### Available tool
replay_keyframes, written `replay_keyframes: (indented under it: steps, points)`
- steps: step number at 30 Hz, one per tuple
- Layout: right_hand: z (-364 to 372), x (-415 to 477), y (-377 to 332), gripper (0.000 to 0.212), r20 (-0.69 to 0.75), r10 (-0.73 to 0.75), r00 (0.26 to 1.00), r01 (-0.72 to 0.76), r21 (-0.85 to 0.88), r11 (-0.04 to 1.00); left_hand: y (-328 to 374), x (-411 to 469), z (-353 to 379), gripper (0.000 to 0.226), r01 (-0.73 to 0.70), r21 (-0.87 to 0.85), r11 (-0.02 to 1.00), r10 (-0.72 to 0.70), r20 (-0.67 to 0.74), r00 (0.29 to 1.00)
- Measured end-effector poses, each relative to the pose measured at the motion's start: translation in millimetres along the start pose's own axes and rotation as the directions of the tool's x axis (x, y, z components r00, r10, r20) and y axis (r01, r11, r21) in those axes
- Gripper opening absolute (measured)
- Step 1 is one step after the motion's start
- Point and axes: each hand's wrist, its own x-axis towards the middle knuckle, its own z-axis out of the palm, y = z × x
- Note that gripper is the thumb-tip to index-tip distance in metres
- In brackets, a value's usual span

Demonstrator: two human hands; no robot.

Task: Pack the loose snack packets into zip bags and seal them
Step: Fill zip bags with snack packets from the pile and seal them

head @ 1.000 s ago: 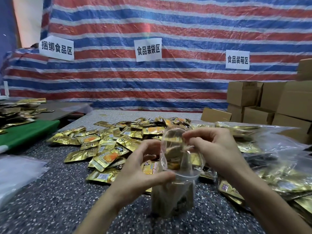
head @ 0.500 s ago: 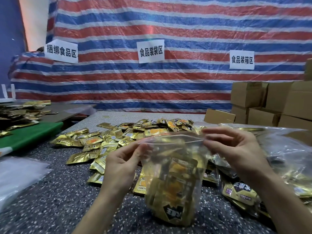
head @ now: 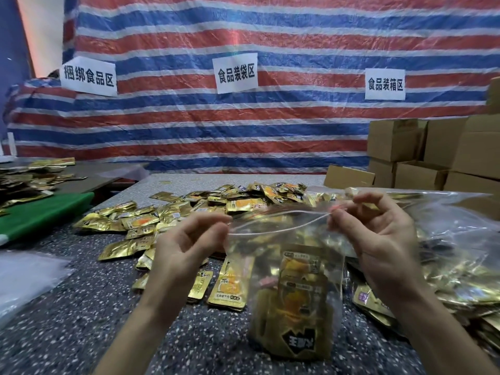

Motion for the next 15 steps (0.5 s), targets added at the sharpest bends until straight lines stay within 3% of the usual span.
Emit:
replay_keyframes:
  steps: [4,7,11,15]
  points:
    - [0.0,-3.4,-2.3,0.037,-0.007,0.011,1.0,-0.011,-0.01,1.0,-4.6,-2.8,8.2,0.02,-0.027,0.056,0.998,0.025,0.035,0.999]
    - [-2.4,-3.4,0.1,0.031,0.009,0.078,0.997,-0.079,0.104,0.991,-7.7,-2.8,8.6,0.014,-0.062,0.01,0.998,0.062,-0.014,0.998]
    - [-5.0,-3.5,3.8,0.016,0.054,0.218,0.975,-0.224,0.168,0.96,-5.3,-2.7,8.6,0.02,-0.08,0.028,0.996,0.081,-0.035,0.996]
    - [-7.0,-4.7,3.5,0.014,0.055,0.259,0.964,-0.265,0.192,0.945,-4.3,-1.9,2.5,0.019,-0.106,0.075,0.992,0.109,-0.036,0.993]
